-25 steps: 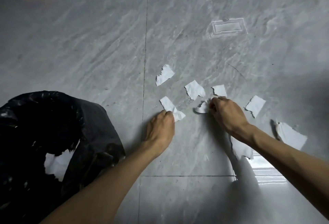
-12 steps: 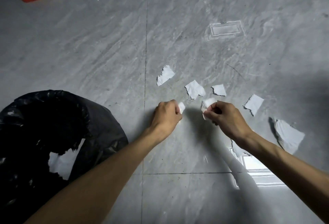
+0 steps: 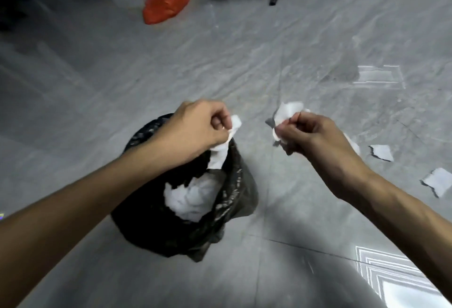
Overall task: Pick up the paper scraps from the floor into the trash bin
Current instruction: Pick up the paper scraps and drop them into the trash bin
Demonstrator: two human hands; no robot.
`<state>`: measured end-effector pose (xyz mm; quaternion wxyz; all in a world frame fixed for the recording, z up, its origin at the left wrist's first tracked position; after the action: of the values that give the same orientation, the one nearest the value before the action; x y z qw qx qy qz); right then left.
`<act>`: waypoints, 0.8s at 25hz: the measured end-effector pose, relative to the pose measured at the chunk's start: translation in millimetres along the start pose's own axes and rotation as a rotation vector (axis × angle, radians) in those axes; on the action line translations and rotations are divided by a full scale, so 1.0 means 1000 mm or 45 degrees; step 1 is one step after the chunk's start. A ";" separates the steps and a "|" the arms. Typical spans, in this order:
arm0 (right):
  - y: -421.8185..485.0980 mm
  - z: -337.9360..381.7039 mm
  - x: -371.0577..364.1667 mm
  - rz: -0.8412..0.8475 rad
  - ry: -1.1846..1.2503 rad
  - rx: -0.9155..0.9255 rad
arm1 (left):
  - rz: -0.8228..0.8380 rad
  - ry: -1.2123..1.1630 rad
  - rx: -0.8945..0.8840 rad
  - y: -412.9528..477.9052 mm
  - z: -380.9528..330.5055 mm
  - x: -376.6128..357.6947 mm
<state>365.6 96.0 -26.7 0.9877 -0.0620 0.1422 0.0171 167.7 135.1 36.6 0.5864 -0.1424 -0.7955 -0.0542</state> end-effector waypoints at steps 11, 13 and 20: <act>0.031 -0.007 -0.103 0.404 -0.731 0.145 | -0.132 0.071 0.358 -0.041 0.081 -0.012; 0.031 -0.004 -0.076 0.279 -0.618 0.140 | -0.195 0.066 0.213 -0.029 0.049 -0.007; 0.030 -0.046 0.114 -0.300 -0.852 -0.108 | 0.069 -0.060 -0.085 0.055 -0.073 -0.071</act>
<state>461.1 122.1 -106.0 0.9714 -0.1099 -0.1981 -0.0715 269.8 157.8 -12.8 0.5637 -0.1848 -0.8027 -0.0614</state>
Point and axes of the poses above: each hand's wrist, its own y-axis towards the middle knuckle, its own x-axis out of the back of the hand, z = x × y, the point moved 5 cm from there along y, towards the middle knuckle, and after that the axes turned 13 degrees about y, right-handed, at the moved point
